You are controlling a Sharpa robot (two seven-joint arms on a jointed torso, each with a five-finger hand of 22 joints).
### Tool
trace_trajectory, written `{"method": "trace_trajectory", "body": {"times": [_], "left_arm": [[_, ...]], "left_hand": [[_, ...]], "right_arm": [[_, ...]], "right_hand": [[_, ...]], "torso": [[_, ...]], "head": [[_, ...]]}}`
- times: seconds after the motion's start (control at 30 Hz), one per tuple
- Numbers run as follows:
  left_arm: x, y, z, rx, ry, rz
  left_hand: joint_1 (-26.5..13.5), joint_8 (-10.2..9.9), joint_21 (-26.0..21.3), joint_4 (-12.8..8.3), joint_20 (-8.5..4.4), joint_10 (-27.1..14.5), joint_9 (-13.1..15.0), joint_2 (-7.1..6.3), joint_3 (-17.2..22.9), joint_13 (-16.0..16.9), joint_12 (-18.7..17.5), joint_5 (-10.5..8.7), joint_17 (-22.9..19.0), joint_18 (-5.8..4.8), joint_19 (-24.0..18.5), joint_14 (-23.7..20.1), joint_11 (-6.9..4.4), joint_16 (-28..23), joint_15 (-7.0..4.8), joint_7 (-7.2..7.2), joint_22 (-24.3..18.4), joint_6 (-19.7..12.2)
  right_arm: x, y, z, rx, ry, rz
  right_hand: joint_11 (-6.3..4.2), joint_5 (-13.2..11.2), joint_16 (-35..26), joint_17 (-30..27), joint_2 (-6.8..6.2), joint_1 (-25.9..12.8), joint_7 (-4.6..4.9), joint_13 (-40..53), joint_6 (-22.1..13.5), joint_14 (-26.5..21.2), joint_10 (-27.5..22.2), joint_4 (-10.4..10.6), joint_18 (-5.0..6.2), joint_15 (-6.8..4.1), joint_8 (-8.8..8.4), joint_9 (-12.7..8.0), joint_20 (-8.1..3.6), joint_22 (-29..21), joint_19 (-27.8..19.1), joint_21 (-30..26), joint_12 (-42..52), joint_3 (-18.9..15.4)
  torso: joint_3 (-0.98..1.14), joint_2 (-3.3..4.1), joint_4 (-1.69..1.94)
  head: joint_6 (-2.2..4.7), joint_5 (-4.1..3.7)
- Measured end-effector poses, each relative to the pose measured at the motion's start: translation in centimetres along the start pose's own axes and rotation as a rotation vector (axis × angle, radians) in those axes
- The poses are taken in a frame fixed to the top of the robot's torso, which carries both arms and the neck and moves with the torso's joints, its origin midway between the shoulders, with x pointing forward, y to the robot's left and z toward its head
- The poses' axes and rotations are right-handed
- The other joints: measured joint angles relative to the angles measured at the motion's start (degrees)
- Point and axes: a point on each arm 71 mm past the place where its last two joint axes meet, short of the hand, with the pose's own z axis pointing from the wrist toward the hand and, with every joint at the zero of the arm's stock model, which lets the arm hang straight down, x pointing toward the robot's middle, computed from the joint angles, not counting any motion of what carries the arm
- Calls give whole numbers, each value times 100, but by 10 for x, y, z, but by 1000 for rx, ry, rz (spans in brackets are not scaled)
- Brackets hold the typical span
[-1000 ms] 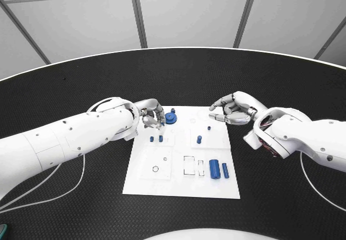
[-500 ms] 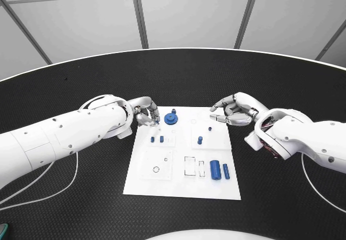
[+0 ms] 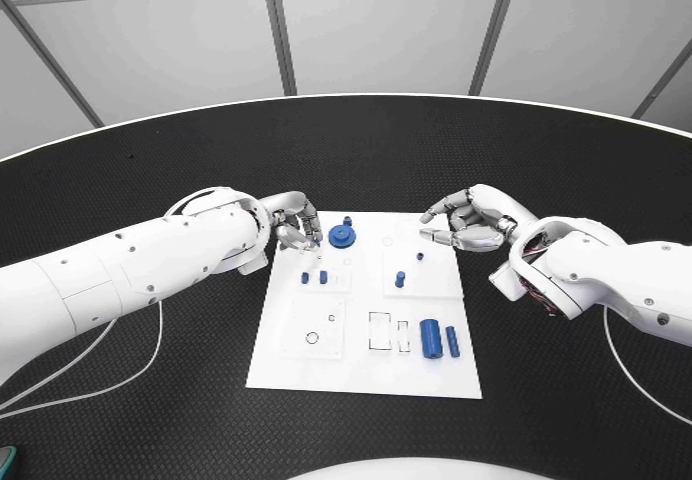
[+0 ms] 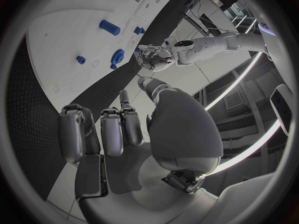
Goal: Assemble the parts on the task board
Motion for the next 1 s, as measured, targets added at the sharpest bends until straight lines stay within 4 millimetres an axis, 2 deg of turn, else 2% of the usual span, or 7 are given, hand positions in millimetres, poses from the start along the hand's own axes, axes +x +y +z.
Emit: {"method": "trace_trajectory", "body": {"times": [0.57, 1.0], "left_arm": [[11, -2, 5, 0, 40, 4], [12, 1, 5, -14, 45, 11]], "left_hand": [[0, -4, 0, -16, 0, 0, -2, 0, 16, -5, 0, 0, 0, 0, 0, 0, 0, 22, 0, 0, -1, -1], [0, -17, 0, -16, 0, 31, -8, 0, 16, -4, 0, -1, -47, 0, 0, 0, -13, 22, 0, -12, 14, 11]], "right_arm": [[0, 0, 0, -1, 1, 0], [0, 0, 1, -2, 2, 0]], "right_hand": [[0, 0, 0, -1, 0, 0, 0, 0, 0, 0, 0, 0, 0, 0, 0, 0, 0, 0, 0, 0, 0, 0], [0, 0, 0, -1, 0, 0, 0, 4, 0, 0, 0, 0, 0, 0, -1, 0, 0, 0, 0, 0, 0, 0]], "torso": [[0, -8, 3], [2, -13, 3]], "head": [[-44, -2], [-55, 8]]}}
